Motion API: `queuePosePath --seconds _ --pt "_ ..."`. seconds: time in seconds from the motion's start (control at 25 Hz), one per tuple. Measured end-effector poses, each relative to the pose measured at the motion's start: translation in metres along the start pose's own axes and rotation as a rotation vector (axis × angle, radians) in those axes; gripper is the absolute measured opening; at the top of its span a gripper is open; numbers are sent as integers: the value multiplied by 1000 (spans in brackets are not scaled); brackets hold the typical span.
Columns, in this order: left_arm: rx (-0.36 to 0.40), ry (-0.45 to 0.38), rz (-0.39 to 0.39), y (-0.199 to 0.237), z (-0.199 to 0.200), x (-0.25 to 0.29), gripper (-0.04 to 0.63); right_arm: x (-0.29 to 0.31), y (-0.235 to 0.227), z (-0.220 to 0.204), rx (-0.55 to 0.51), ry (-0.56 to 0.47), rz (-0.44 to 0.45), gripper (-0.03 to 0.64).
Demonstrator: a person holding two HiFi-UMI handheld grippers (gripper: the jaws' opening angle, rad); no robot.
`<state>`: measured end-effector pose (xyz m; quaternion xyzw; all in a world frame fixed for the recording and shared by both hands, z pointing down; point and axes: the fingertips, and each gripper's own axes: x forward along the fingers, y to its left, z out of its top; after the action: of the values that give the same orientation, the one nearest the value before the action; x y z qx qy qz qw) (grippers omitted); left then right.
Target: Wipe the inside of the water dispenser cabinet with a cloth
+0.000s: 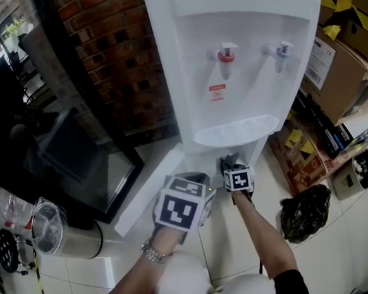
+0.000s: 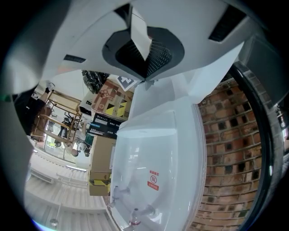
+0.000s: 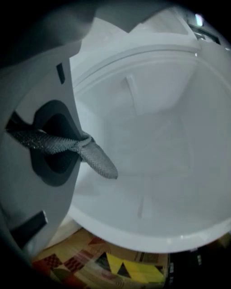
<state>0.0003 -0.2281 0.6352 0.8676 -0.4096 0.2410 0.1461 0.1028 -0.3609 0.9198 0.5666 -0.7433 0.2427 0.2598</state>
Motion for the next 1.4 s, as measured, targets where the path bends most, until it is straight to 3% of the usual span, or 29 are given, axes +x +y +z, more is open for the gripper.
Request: queuePosePath --seconds 0.12,0.24,0.36,0.52,0.64,0.76,1.0,1.08,1.28,1.4 --pt "-3 -7 -8 -1 1 1 2 -15 -34 7 22 -34 -76 29" --pt "-3 -11 -15 -2 3 2 2 -17 -41 8 73 -47 -79 29" --pt "-2 -8 -20 -4 3 3 2 -12 -5 22 106 -91 29 29" --pt "-4 -7 -18 -2 2 2 2 -4 70 35 26 -110 197 29" --pt "-3 -6 -14 0 1 0 2 1 100 34 -1 -101 254 29" --pt "-5 -10 -12 2 2 -2 2 12 77 13 14 -40 201 29" --pt "12 -17 -12 -2 4 0 2 -3 -36 -19 69 32 -65 29" --pt "15 -19 -19 -5 6 0 2 -11 -55 -24 91 37 -105 29" --pt "42 -31 -13 -9 10 -2 2 -15 -22 -3 197 -34 5 29" --pt "49 -31 3 -5 10 -4 2 -16 37 15 64 -65 92 29"
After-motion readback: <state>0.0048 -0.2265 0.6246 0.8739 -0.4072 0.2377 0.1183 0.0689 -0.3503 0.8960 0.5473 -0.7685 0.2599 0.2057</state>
